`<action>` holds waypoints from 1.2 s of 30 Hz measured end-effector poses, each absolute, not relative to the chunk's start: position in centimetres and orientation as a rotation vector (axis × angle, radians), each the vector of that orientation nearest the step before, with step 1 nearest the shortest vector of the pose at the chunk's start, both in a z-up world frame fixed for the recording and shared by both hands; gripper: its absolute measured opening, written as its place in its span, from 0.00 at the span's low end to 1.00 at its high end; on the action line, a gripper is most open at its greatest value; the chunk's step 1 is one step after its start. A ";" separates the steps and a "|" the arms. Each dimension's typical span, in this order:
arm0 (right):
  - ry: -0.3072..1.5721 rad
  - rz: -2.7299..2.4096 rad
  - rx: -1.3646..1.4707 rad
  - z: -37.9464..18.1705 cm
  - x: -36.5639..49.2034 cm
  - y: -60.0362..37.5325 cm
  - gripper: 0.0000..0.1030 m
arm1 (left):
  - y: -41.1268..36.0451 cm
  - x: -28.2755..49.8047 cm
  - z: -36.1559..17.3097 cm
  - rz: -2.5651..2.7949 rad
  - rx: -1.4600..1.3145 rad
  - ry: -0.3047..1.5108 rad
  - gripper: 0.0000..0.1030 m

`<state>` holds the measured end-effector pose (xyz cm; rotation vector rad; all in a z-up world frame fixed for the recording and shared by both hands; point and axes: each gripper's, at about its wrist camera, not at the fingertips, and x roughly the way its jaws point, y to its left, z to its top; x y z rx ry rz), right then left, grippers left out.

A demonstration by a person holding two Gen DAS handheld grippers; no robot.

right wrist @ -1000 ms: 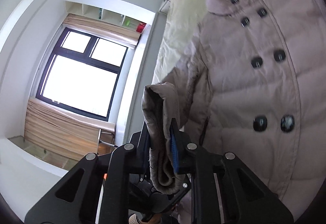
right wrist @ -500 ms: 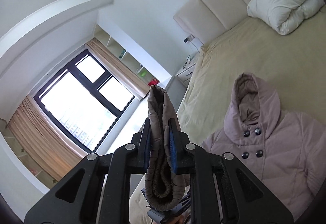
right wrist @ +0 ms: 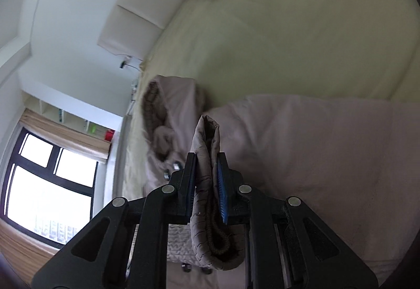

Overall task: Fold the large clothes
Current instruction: 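Lay the held sleeve across the coat body and open the right tool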

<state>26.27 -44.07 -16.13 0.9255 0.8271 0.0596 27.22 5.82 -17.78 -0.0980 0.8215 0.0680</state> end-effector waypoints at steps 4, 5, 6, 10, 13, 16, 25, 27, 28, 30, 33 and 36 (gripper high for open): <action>0.850 0.020 0.978 -23.0 26.6 -44.8 0.14 | 7.3 27.0 -17.6 0.072 -0.122 0.851 0.57; 0.829 0.022 0.994 -23.1 26.4 -44.9 0.14 | 7.3 26.5 -17.2 0.062 -0.115 0.849 0.58; 0.826 0.009 0.982 -22.8 26.4 -44.9 0.15 | 7.4 25.7 -16.8 0.059 -0.106 0.844 0.58; 0.798 -0.014 0.833 -19.5 26.3 -44.4 0.22 | 7.3 21.8 -14.3 0.064 -0.089 0.770 0.62; 0.719 -0.027 0.746 -15.8 24.7 -43.5 0.64 | 7.1 21.3 -12.3 0.062 -0.078 0.681 0.62; 0.676 0.090 0.704 -13.6 24.5 -40.9 0.74 | 6.7 24.3 -11.5 0.032 -0.062 0.672 0.49; 0.857 0.198 0.706 -18.9 28.5 -35.8 0.61 | 5.2 32.9 -17.1 -0.008 0.045 0.884 0.11; 0.829 0.219 0.705 -19.8 28.2 -36.2 0.58 | 5.5 33.0 -18.6 -0.023 0.038 0.891 0.11; 0.822 0.234 0.690 -19.8 28.1 -35.9 0.58 | 5.5 32.9 -18.5 -0.025 0.034 0.886 0.11; 0.840 0.241 0.631 -20.1 28.6 -35.1 0.58 | 5.7 32.6 -17.8 -0.022 0.020 0.880 0.10; 0.846 0.204 0.599 -18.3 27.9 -34.9 0.59 | 6.6 31.0 -15.4 -0.002 -0.040 0.794 0.10; 0.799 0.221 0.576 -16.4 26.5 -33.9 0.63 | 6.6 31.4 -14.8 0.011 -0.020 0.757 0.10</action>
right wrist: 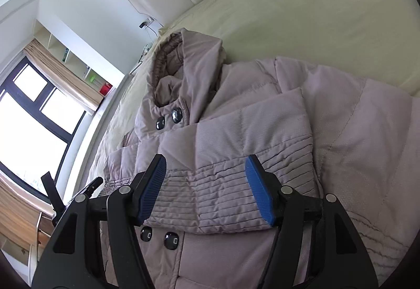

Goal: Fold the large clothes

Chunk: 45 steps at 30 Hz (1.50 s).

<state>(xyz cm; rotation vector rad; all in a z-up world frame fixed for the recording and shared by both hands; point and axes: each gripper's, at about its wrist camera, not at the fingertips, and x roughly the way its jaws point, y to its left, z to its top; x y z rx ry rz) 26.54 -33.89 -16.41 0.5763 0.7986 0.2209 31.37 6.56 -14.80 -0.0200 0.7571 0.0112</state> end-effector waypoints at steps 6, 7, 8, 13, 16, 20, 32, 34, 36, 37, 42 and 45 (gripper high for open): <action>0.831 0.155 0.485 -18.9 25.4 -34.7 0.67 | 5.5 34.3 -18.8 0.020 0.062 0.874 0.10; 0.828 0.150 0.455 -18.9 25.6 -34.2 0.68 | 5.1 34.2 -18.6 0.026 0.087 0.870 0.10; 0.832 0.144 0.427 -18.8 25.4 -33.9 0.67 | 4.9 33.9 -18.4 0.028 0.108 0.868 0.10; 0.784 0.109 0.534 -16.7 20.7 -35.8 0.67 | 5.2 30.3 -15.2 0.040 0.055 0.812 0.15; 0.708 0.043 0.648 -15.7 14.1 -39.0 0.67 | 4.3 26.1 -12.7 -0.012 -0.002 0.742 0.44; 0.632 -0.181 0.869 -17.4 2.8 -46.1 0.67 | 1.5 21.1 -11.3 -0.136 -0.034 0.720 0.70; 0.225 -0.558 1.419 -23.3 -16.4 -57.6 0.61 | -5.6 12.3 -12.0 -0.391 -0.178 0.855 0.75; 0.183 -0.579 1.462 -23.9 -16.8 -58.7 0.61 | -5.8 11.8 -11.8 -0.409 -0.185 0.859 0.75; 0.158 -0.592 1.481 -24.5 -18.3 -61.0 0.59 | -5.9 11.5 -11.5 -0.414 -0.191 0.861 0.75; 0.170 -0.606 1.479 -24.4 -18.1 -61.3 0.53 | -5.7 11.4 -11.3 -0.417 -0.197 0.861 0.75; 0.285 -0.611 1.289 -21.6 -17.5 -63.0 0.25 | -5.2 11.2 -10.1 -0.445 -0.241 0.847 0.75; 0.338 -0.583 1.049 -17.1 -16.3 -61.5 0.21 | -5.3 11.2 -9.4 -0.486 -0.300 0.855 0.75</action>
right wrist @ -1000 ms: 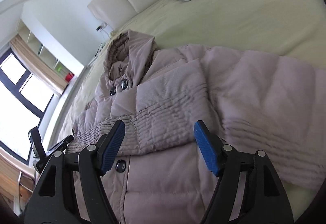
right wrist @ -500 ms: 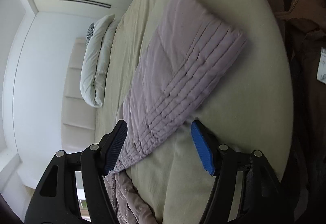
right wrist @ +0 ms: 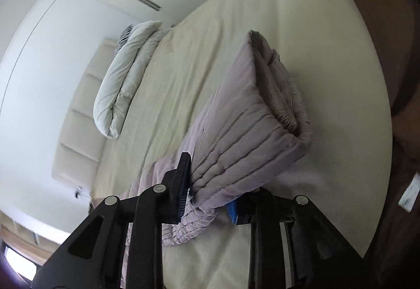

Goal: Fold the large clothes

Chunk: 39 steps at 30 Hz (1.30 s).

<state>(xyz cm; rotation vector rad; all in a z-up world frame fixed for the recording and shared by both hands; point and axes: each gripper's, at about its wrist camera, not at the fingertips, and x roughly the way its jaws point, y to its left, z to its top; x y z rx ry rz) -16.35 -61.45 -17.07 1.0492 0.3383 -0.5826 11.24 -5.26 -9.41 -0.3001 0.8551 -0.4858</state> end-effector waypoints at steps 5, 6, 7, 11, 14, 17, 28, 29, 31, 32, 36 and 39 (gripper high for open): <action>0.429 -0.458 0.534 -8.6 -10.9 -52.0 0.20 | -5.1 11.3 -8.4 -0.594 -0.463 0.873 0.81; 0.446 -0.427 0.410 -7.5 -9.7 -49.1 0.19 | -5.0 11.3 -8.2 -0.615 -0.500 0.875 0.83; 0.460 -0.391 0.288 -6.7 -8.5 -45.9 0.18 | -4.9 11.3 -8.1 -0.638 -0.537 0.876 0.87; 0.487 -0.253 -0.101 -6.2 -5.4 -33.8 0.17 | -4.3 11.6 -8.1 -0.757 -0.749 0.905 0.95; 0.501 -0.163 -0.291 -7.6 -4.8 -26.7 0.16 | -3.9 11.7 -7.9 -0.806 -0.847 0.904 0.99; 0.509 -0.098 -0.404 -9.1 -5.1 -21.8 0.16 | -3.6 12.0 -7.6 -0.832 -0.906 0.919 1.00; 0.488 -0.035 -0.613 -10.9 -5.0 -15.4 0.16 | -4.5 14.9 -10.6 -0.801 -0.934 1.073 0.59; 0.485 -0.033 -0.614 -10.8 -4.2 -14.9 0.16 | -4.7 15.3 -11.2 -0.813 -0.952 1.094 0.44; 0.482 -0.032 -0.619 -10.7 -4.4 -14.6 0.17 | -4.8 15.9 -11.4 -0.801 -0.928 1.106 0.29; 0.488 -0.030 -0.624 -10.9 -4.2 -14.4 0.17 | -4.8 16.3 -10.9 -0.809 -0.913 1.099 0.23; 0.443 -0.006 -0.617 -11.2 -4.5 -14.1 0.28 | -2.9 18.8 -7.6 -0.783 -0.837 1.005 0.19; 0.408 0.015 -0.547 -10.8 -5.0 -15.0 0.76 | -0.5 21.9 -5.2 -0.728 -0.740 0.938 0.19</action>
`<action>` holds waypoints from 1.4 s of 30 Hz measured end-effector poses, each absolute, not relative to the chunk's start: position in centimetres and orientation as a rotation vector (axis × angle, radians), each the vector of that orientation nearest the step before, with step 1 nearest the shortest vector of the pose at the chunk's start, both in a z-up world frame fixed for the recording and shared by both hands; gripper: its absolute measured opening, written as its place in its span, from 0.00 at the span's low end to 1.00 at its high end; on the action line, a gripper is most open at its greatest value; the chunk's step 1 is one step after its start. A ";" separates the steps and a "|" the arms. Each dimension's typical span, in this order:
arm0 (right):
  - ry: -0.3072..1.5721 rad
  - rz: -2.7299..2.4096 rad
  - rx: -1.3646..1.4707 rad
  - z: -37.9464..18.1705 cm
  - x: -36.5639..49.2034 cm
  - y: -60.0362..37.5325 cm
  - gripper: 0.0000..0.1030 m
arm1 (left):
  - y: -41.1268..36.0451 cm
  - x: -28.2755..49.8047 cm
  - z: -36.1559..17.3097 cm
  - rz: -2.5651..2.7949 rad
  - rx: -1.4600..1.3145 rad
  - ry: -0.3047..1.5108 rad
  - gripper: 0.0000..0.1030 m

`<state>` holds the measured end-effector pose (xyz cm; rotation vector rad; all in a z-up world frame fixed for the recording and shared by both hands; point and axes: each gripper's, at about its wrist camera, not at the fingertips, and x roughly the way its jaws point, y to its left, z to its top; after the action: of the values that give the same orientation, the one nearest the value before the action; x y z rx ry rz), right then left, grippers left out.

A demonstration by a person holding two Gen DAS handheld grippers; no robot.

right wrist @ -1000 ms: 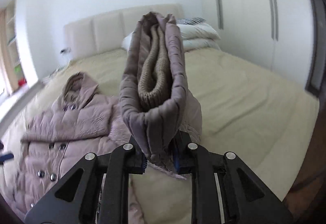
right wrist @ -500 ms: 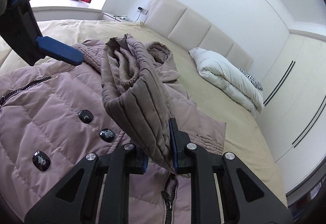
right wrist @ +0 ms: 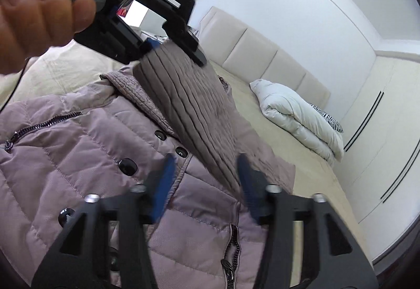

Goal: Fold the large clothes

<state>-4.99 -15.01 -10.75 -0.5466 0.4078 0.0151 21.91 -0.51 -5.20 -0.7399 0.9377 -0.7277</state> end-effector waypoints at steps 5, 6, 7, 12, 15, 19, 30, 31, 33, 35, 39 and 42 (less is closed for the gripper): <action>0.468 0.007 -0.349 -9.4 -3.2 -19.6 0.78 | 4.6 27.8 -4.3 -0.557 -0.606 0.874 0.19; 0.489 0.001 -0.305 -9.2 -2.5 -20.7 0.78 | 5.6 28.9 -4.7 -0.519 -0.581 0.874 0.19; 0.507 -0.002 -0.260 -8.9 -1.8 -21.9 0.78 | 6.6 29.9 -5.4 -0.482 -0.560 0.880 0.19; 0.580 0.038 0.023 -8.5 3.5 -28.1 0.78 | 10.6 33.8 -11.3 -0.322 -0.527 0.963 0.19; 0.605 0.067 0.210 -8.4 7.5 -32.0 0.76 | 10.9 34.6 -14.2 -0.296 -0.503 1.000 0.20; 0.617 0.115 0.347 -8.5 13.5 -34.7 0.62 | 11.4 35.2 -16.3 -0.290 -0.516 1.006 0.24; 0.855 0.040 0.203 -17.6 27.0 -34.2 0.54 | 12.7 33.7 -13.8 -0.179 -0.446 0.915 0.45; 0.851 0.030 0.151 -17.6 26.8 -33.6 0.54 | 12.5 33.1 -12.6 -0.142 -0.411 0.878 0.45; 0.854 0.014 0.137 -16.8 26.1 -33.0 0.55 | 11.2 32.2 -10.5 -0.135 -0.354 0.806 0.45; 0.808 0.020 0.158 -15.2 25.4 -33.0 0.55 | 8.1 32.2 -9.4 -0.191 -0.250 0.787 0.45; 0.734 -0.047 0.095 -13.5 24.6 -32.8 0.55 | 3.0 33.9 -12.0 -0.263 -0.112 0.847 0.45; 0.863 -0.070 0.064 -16.5 24.5 -34.0 0.56 | 2.2 34.9 -15.2 -0.249 -0.115 0.888 0.44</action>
<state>24.54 -33.97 -16.52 0.0639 0.8633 -0.0700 34.93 2.24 -15.24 -0.1146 0.8884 -0.2490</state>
